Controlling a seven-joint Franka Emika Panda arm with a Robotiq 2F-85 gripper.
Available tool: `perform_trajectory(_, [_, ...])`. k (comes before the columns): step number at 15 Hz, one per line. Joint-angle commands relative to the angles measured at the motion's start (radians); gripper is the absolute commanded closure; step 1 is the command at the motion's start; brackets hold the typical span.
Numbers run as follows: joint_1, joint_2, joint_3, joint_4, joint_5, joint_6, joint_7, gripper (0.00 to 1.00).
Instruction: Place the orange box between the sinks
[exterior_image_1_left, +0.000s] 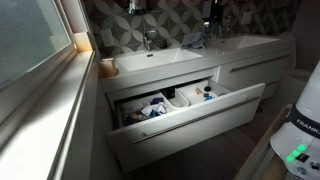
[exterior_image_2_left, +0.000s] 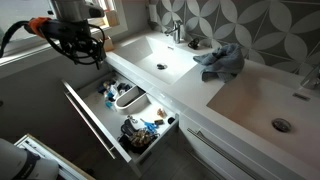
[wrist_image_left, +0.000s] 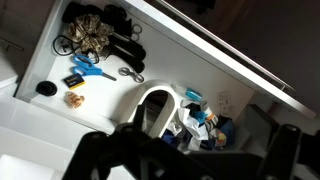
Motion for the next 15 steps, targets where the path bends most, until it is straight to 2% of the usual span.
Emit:
perform_trajectory(1, [-0.008, 0.001, 0.008, 0.001, 0.004, -0.002, -0.003, 0.0])
perform_trajectory(3, [0.033, 0.02, 0.029, 0.015, 0.029, -0.001, -0.032, 0.0])
perform_trajectory(8, [0.203, 0.073, 0.117, 0.039, 0.168, 0.014, -0.134, 0.0])
perform_trajectory(11, [0.28, 0.157, 0.156, 0.092, 0.283, 0.14, -0.173, 0.0])
perform_trajectory(15, [0.277, 0.307, 0.179, 0.202, 0.375, 0.346, -0.116, 0.0])
